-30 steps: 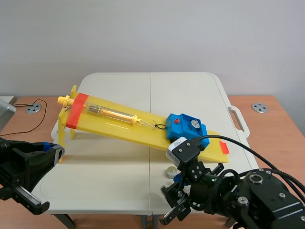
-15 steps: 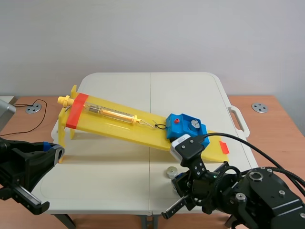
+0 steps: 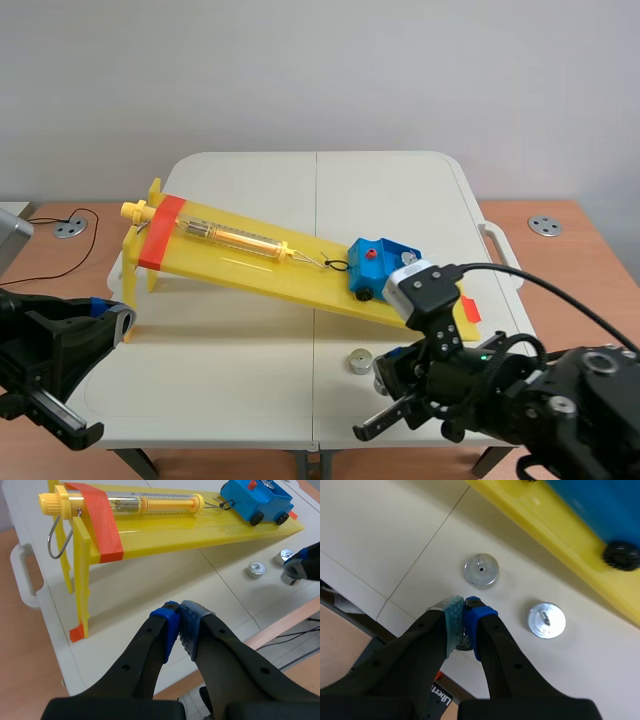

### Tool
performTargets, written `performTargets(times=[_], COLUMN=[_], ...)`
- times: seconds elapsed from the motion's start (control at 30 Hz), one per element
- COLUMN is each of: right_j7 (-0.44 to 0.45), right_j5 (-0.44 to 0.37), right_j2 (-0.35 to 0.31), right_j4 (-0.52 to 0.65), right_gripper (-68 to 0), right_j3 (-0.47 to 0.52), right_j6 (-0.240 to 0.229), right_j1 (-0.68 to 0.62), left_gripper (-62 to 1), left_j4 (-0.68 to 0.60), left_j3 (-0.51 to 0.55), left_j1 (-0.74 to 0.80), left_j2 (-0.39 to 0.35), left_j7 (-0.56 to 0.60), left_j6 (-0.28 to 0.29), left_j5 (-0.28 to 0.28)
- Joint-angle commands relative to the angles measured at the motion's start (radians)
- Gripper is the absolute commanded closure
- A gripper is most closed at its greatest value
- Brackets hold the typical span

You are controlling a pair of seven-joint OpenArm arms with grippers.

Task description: Place the four metal weights on the blue cart on the ramp.

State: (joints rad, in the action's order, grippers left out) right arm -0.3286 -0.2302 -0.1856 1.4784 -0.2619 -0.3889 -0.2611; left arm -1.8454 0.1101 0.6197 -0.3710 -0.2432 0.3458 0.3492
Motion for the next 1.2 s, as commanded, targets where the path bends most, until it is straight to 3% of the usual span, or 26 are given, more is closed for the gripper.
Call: performTargets(times=[0.0, 0.1, 0.33, 0.53, 0.77, 1.17], right_j7=[0.055, 0.030, 0.003, 0.008, 0.009, 0.021], right_j5=[-0.123, -0.198, -0.388, -0.391, -0.391, -0.388], right_j2=[-0.058, -0.064, -0.054, 0.006, 0.091, 0.150], right_j4=[0.181, 0.264, 0.387, 0.357, 0.233, -0.003], right_gripper=[-0.6, -0.6, -0.6, -0.6, -0.6, -0.6], right_j3=[0.077, 0.156, 0.338, 0.380, 0.380, 0.359], right_j6=[-0.033, -0.055, -0.058, -0.057, -0.057, -0.076], right_j1=[-0.010, -0.058, -0.085, 0.008, 0.145, 0.324], left_gripper=[-2.9, -2.9, -2.9, -2.9, -2.9, -2.9], left_j4=[-0.068, -0.068, -0.068, -0.068, -0.068, -0.068], left_j3=[0.012, 0.012, 0.012, 0.012, 0.012, 0.012], left_j1=[-0.008, -0.008, -0.008, -0.008, -0.008, -0.008], left_j2=[0.008, 0.008, 0.008, 0.008, 0.008, 0.008], left_j7=[0.089, 0.089, 0.089, 0.089, 0.089, 0.089], left_j6=[0.043, 0.043, 0.043, 0.043, 0.043, 0.043], left_j5=[0.074, 0.074, 0.074, 0.074, 0.074, 0.074])
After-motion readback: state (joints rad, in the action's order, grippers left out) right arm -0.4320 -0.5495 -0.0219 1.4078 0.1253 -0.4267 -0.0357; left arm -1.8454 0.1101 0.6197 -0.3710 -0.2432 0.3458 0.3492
